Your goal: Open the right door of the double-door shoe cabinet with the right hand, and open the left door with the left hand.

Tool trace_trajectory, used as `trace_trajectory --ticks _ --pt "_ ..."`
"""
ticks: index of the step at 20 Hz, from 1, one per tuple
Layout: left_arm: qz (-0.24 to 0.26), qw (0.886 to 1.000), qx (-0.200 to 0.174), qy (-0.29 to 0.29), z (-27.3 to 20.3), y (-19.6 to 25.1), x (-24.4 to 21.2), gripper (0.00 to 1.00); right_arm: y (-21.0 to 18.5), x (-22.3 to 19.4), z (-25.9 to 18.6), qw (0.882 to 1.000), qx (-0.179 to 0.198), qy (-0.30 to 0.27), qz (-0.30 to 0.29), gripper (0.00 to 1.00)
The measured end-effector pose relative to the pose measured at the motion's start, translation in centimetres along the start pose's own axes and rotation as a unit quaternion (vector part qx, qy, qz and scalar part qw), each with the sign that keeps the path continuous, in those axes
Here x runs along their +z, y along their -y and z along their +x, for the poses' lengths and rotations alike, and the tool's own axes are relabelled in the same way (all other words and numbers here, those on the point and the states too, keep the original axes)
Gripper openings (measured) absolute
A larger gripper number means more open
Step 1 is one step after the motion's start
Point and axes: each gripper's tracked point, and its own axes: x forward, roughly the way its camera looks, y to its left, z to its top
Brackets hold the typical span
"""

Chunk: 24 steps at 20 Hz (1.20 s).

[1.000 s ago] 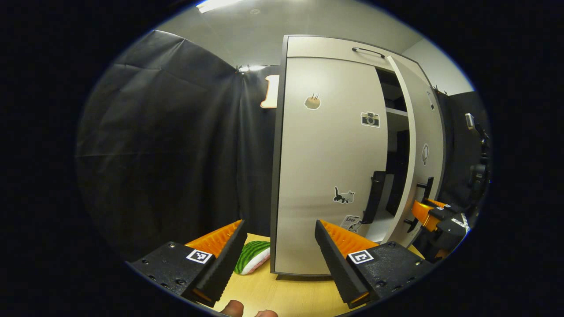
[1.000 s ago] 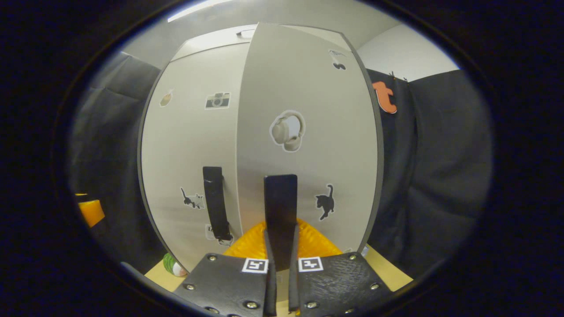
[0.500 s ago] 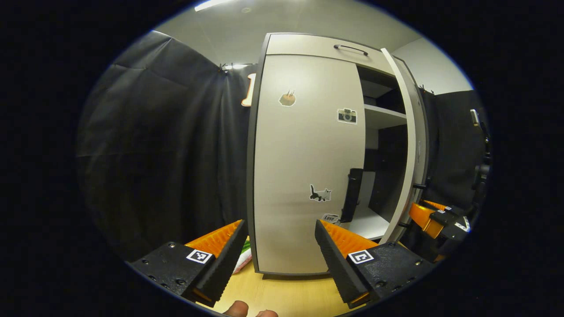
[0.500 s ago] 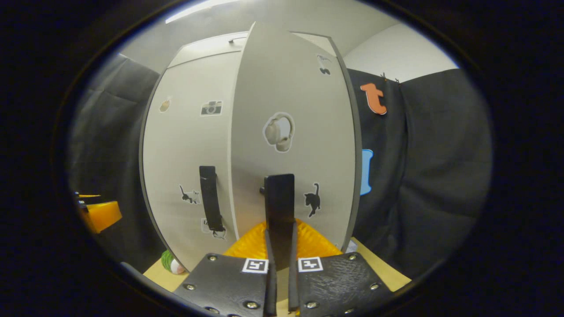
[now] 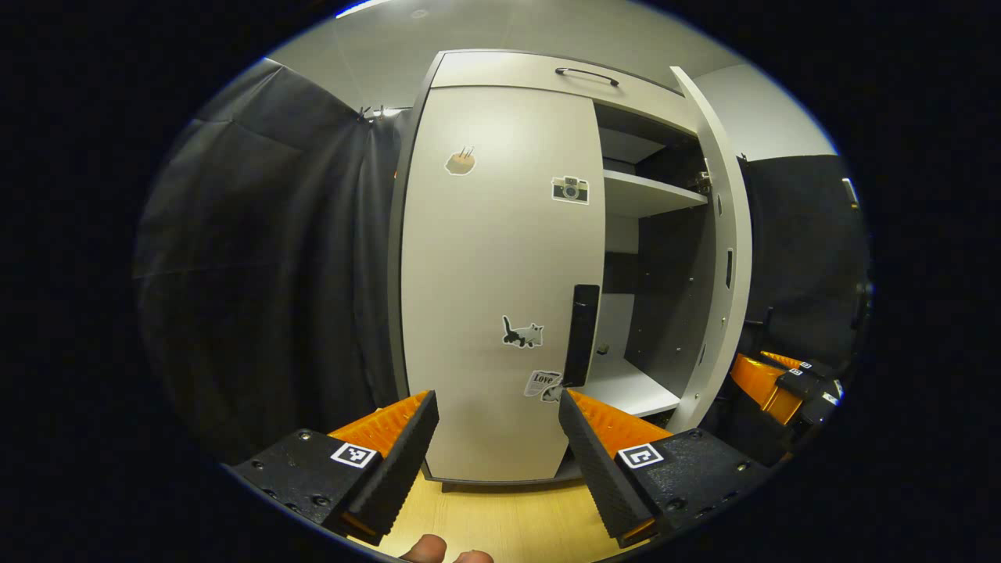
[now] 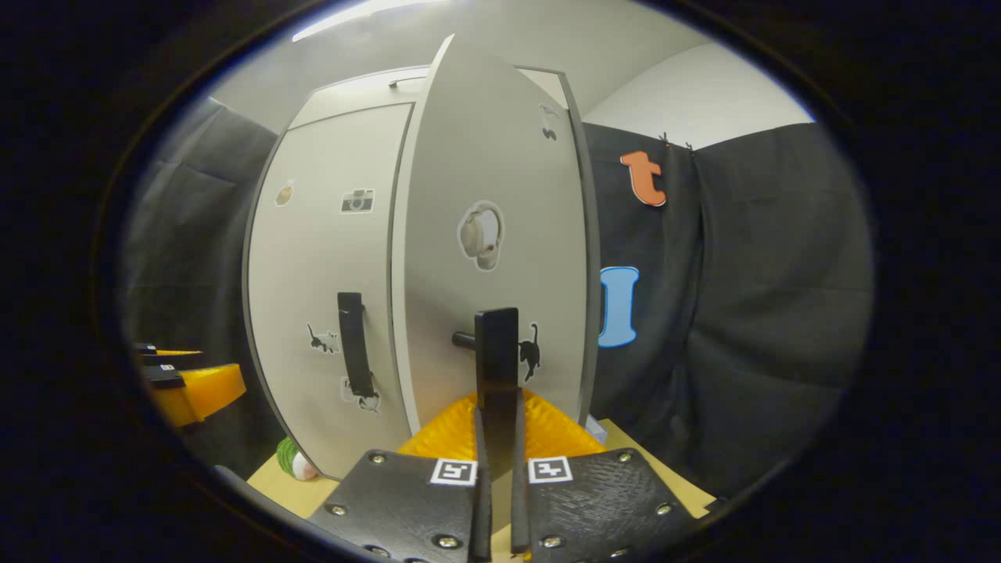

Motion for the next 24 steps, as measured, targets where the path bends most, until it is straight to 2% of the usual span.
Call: trace_trajectory --ticks 12,13,14,15,16,24 --pt "-0.013 0.999 -0.033 -0.016 0.1 3.2 -1.4 0.97 3.0 0.2 -1.0 0.999 -0.038 -0.001 -0.017 0.08" --pt "-0.012 0.999 -0.032 -0.016 0.0 3.2 -1.4 0.93 3.3 0.3 -1.1 0.999 -0.042 -0.001 -0.012 0.08" --pt "-0.011 0.999 -0.031 -0.016 -0.1 3.1 -1.6 0.96 3.4 0.3 -1.0 0.999 -0.047 -0.003 -0.007 0.09" --pt "-0.012 0.999 -0.030 -0.017 -0.1 3.1 -1.6 0.93 3.6 0.3 -1.1 0.999 -0.052 -0.005 -0.004 0.08" --pt "-0.015 0.999 -0.030 -0.019 0.0 3.2 -1.8 0.96 3.9 0.2 -1.1 0.998 -0.058 -0.007 -0.003 0.09" --pt "-0.020 0.998 -0.048 -0.029 -0.3 5.5 -2.5 0.96 5.9 0.5 -1.0 0.997 -0.072 -0.003 -0.012 0.08"
